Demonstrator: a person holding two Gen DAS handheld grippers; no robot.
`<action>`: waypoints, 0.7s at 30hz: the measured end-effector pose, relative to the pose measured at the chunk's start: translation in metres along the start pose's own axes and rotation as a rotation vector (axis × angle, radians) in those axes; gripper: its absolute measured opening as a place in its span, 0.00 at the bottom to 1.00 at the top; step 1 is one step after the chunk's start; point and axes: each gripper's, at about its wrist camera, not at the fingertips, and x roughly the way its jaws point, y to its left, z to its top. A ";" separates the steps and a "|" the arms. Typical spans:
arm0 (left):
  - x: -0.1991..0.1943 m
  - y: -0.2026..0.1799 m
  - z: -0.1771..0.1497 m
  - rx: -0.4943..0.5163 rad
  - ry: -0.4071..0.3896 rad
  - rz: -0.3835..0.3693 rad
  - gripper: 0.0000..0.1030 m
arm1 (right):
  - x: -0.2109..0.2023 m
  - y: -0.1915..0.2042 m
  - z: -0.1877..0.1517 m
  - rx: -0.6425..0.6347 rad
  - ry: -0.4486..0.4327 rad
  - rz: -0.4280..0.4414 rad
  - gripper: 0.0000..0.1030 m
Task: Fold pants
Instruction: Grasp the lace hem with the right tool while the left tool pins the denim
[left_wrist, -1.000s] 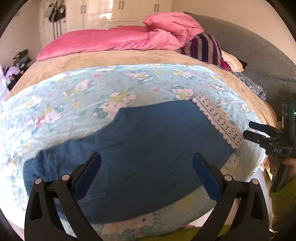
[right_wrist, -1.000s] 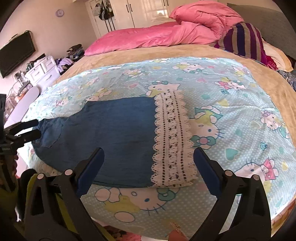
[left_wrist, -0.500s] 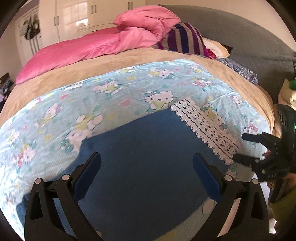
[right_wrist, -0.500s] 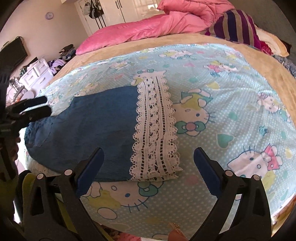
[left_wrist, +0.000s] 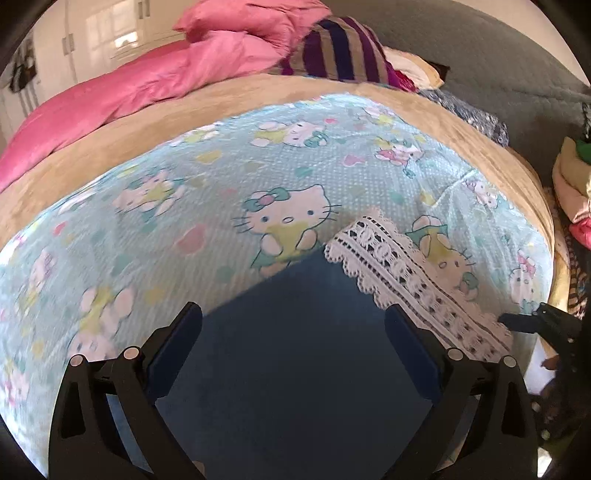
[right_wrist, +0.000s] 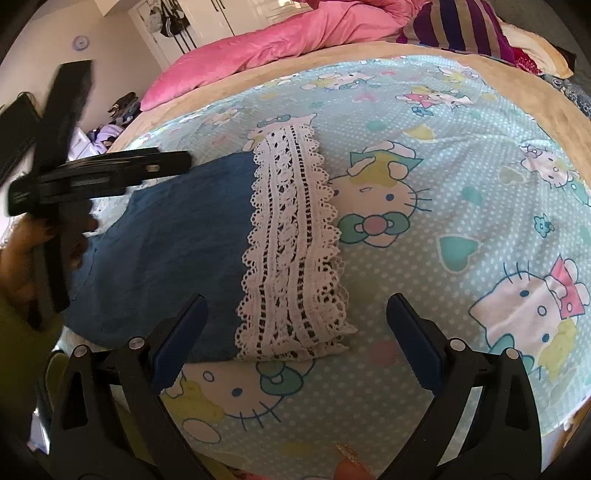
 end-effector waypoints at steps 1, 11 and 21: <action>0.008 0.000 0.002 0.019 0.008 -0.003 0.96 | 0.001 0.001 0.001 0.002 0.005 0.003 0.89; 0.067 0.017 0.014 -0.001 0.059 -0.106 0.95 | 0.015 0.002 0.004 0.019 0.034 0.005 0.89; 0.069 0.011 0.011 -0.009 0.029 -0.218 0.60 | 0.023 0.004 0.006 0.055 0.043 0.099 0.85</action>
